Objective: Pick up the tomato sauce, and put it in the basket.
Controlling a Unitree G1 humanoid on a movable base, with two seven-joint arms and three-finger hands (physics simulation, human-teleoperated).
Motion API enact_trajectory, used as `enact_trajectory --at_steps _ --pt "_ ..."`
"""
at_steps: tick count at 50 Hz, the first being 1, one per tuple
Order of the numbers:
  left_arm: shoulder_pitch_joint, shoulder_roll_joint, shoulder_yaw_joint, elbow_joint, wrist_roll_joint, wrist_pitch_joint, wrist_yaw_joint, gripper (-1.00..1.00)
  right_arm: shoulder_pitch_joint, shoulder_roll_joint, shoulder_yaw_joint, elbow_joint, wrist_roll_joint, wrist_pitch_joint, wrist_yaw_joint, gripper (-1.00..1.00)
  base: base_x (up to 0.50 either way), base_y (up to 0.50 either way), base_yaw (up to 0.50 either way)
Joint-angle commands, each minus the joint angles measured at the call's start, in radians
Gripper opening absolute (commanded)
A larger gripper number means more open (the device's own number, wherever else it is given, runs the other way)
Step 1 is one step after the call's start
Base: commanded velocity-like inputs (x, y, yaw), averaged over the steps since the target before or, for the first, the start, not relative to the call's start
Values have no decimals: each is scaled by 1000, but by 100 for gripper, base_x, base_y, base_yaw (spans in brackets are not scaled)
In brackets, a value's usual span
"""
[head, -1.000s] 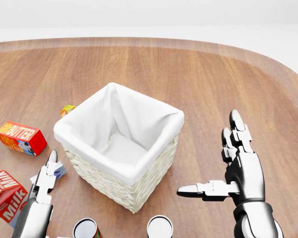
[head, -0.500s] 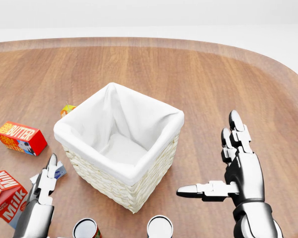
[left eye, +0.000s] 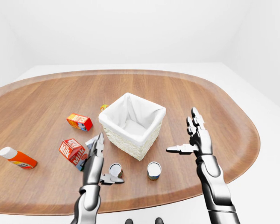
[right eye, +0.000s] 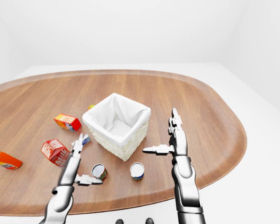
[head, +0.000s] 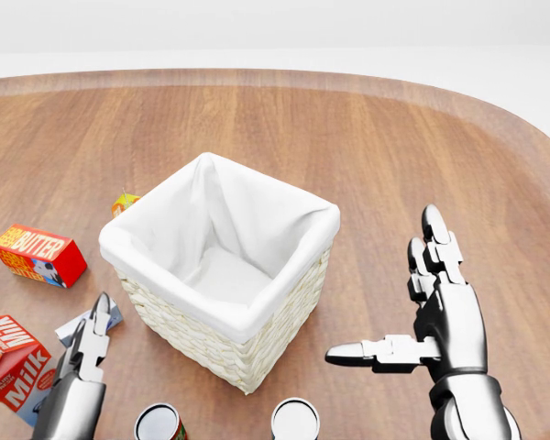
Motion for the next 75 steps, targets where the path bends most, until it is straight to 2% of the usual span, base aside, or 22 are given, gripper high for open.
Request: enact_trajectory --at_steps 1,7,18,21,36,60,75 --pt "-10 4 -6 36 13 0 16 100 -1 -1 -1 -3 1 5 -1 100 0 0 0" --pt "-17 7 -12 69 26 0 37 100 -1 -1 -2 -6 1 8 -1 100 0 0 0" --pt "-34 11 -21 121 41 0 63 100 -1 0 1 13 -2 -9 -1 100 0 0 0" --pt "-38 12 -23 130 41 0 63 100 1 0 2 3 -2 -2 -1 100 0 0 0" --pt "-69 15 -25 182 38 0 78 100 -3 1 3 27 -4 -20 -1 100 0 0 0" --pt "-114 20 -36 293 51 0 126 100 -3 1 4 23 -5 -13 -3 100 0 0 0" --pt "-136 21 -49 353 61 0 154 100 -2 1 6 33 -6 -21 -3 100 0 0 0"
